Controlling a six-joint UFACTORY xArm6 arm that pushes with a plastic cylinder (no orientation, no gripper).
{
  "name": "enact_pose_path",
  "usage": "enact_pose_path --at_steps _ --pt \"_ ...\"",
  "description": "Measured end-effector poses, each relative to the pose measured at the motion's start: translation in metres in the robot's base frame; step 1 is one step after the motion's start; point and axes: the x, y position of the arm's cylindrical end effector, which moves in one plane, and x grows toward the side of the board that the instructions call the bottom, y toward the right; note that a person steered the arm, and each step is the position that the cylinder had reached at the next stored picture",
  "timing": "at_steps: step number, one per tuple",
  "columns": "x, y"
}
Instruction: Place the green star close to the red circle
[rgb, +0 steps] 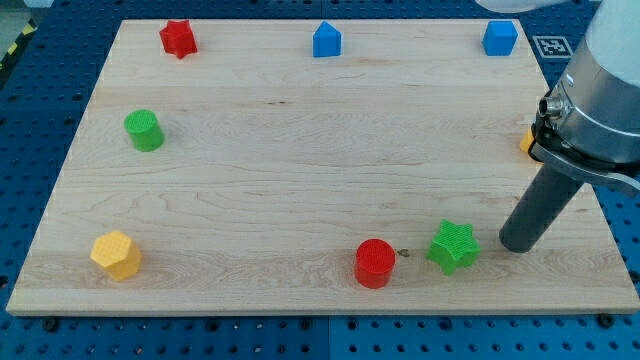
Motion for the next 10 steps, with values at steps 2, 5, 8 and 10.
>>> enact_pose_path --at_steps 2,5,8,10 --pt "-0.009 -0.016" --pt "-0.006 -0.034" --pt "0.006 -0.035" --pt "0.006 -0.057"
